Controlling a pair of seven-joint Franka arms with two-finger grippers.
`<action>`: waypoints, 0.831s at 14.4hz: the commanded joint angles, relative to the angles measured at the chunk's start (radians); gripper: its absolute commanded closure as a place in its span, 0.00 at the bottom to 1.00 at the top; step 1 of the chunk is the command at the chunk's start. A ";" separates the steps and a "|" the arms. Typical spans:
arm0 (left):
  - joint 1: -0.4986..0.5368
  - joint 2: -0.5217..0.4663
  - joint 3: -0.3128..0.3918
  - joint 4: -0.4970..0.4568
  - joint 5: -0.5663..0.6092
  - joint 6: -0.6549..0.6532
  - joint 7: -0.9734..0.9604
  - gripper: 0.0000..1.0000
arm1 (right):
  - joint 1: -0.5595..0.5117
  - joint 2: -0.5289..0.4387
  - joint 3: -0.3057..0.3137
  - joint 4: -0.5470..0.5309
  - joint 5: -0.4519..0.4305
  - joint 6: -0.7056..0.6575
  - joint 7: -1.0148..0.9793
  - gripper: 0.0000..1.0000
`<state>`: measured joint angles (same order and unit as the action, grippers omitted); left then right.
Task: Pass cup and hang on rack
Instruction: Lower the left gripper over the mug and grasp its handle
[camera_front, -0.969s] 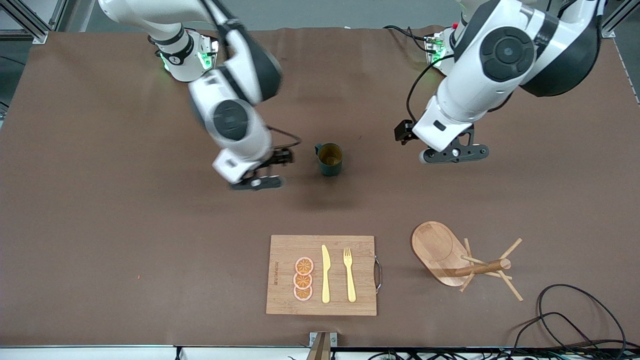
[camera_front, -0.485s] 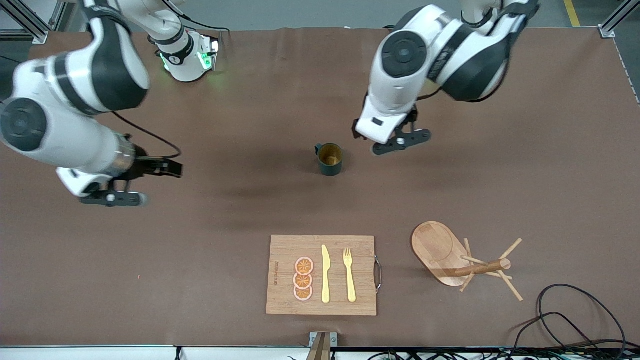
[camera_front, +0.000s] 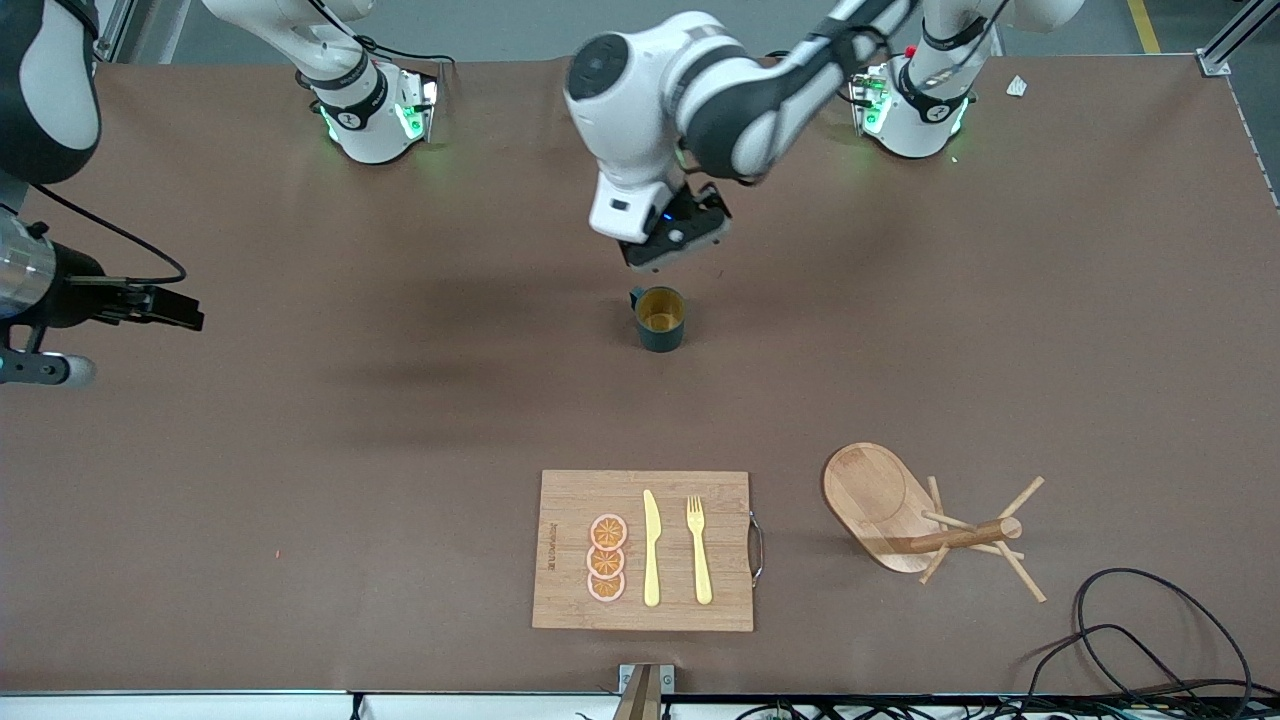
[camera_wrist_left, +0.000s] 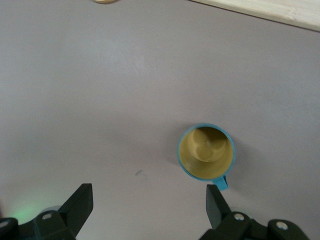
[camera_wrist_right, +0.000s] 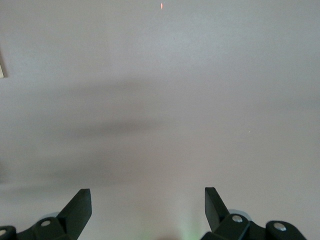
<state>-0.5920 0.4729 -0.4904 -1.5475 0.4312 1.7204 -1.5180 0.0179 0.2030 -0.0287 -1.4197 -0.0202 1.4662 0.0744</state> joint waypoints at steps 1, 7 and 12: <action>-0.083 0.100 0.010 0.052 0.159 -0.007 -0.172 0.00 | -0.030 0.021 0.026 0.053 0.000 -0.027 -0.001 0.00; -0.256 0.279 0.048 0.110 0.450 -0.007 -0.584 0.00 | -0.019 0.026 0.029 0.045 0.003 -0.030 0.015 0.00; -0.452 0.398 0.252 0.233 0.494 -0.016 -0.698 0.00 | -0.064 0.035 0.024 0.045 0.120 -0.020 0.005 0.00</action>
<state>-0.9908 0.8119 -0.2958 -1.4157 0.9095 1.7247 -2.2058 -0.0050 0.2244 -0.0158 -1.3945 0.0474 1.4536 0.0834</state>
